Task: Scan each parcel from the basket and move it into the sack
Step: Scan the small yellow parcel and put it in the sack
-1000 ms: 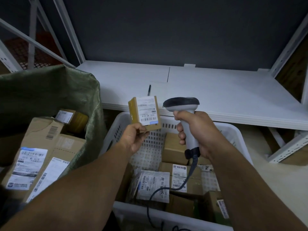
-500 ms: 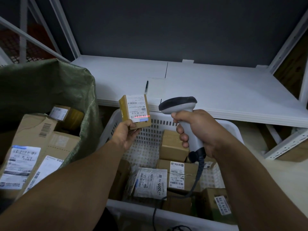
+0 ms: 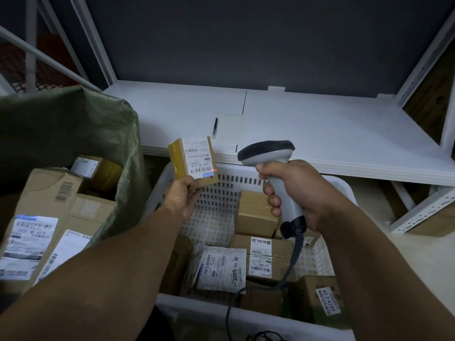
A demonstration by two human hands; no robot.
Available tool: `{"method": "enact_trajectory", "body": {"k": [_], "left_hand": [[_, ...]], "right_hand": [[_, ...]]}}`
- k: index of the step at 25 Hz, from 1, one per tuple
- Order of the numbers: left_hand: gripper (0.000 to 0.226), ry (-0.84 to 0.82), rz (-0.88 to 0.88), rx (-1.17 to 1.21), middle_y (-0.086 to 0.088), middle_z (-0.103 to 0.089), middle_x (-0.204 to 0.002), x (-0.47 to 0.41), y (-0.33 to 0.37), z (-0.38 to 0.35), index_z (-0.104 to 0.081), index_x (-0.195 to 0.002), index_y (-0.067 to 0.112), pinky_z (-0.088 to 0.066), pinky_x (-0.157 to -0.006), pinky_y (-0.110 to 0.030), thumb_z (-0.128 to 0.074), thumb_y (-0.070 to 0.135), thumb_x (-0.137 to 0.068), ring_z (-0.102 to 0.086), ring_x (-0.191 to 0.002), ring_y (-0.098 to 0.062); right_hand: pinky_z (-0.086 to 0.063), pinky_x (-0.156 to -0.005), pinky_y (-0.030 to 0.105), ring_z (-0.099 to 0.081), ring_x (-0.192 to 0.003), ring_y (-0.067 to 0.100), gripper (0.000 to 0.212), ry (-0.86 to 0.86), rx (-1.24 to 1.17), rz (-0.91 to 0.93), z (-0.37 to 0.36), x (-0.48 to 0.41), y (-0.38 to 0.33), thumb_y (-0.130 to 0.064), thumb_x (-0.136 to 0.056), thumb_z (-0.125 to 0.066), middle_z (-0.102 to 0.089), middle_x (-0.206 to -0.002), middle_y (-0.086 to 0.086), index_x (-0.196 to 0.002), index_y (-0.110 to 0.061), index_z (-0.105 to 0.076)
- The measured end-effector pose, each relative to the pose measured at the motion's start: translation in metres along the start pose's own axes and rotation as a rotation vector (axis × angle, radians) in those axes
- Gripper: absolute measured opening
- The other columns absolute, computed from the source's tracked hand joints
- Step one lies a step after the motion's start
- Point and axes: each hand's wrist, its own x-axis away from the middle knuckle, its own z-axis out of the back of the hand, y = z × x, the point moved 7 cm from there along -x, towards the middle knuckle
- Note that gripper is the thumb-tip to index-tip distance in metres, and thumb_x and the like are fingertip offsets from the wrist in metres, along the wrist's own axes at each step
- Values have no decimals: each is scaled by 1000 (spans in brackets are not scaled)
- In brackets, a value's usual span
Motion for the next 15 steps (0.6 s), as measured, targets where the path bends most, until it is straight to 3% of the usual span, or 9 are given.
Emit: {"method": "enact_trajectory", "body": {"k": [6,15], "left_hand": [[61,92,-42,-45,-10,-68,-131,-16,-2,15,-51,-142,14,-55,-102,-41,-59,-7,-85,-67,-117,-27],[56,63,-29,-71,-12,-69,-128,4,2,4,-56,-139,12,-53,-104,-39,-46,-1,-85,-65,-119,-29]], "right_hand": [[-42,-46,27,-46,-45,15,16,4,6,3,3,0,1,-22,-94,-67,-53,-62,5,-94,-8,-60],[-41,-45,26,-45,-45,16,15,2,-8,-7,11,3,0,-22,-94,-67,-53,-62,6,-93,-9,-60]]}}
